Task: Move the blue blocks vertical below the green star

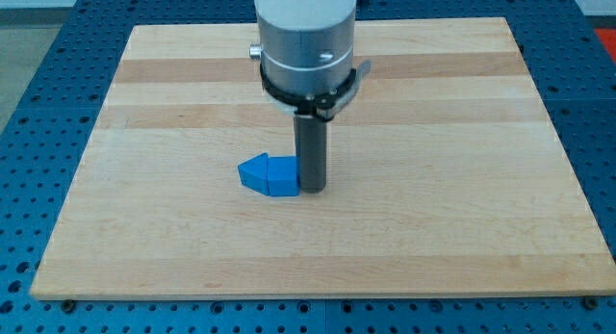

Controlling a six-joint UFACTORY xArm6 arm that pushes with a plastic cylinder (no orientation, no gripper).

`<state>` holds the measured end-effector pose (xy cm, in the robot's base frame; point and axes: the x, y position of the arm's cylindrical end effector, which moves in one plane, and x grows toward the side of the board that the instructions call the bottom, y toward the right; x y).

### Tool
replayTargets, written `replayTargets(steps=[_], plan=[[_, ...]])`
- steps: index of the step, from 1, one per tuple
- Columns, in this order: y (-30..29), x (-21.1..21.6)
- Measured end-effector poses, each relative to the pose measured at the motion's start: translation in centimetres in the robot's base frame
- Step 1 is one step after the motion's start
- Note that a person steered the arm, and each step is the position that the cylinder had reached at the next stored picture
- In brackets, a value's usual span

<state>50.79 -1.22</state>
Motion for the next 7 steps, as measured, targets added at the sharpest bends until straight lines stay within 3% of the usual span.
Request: replayTargets(steps=[2,3,4,7], plan=[[1.1,1.2],[5.6,-0.1],[5.6,-2.4],[-2.7,-2.6]])
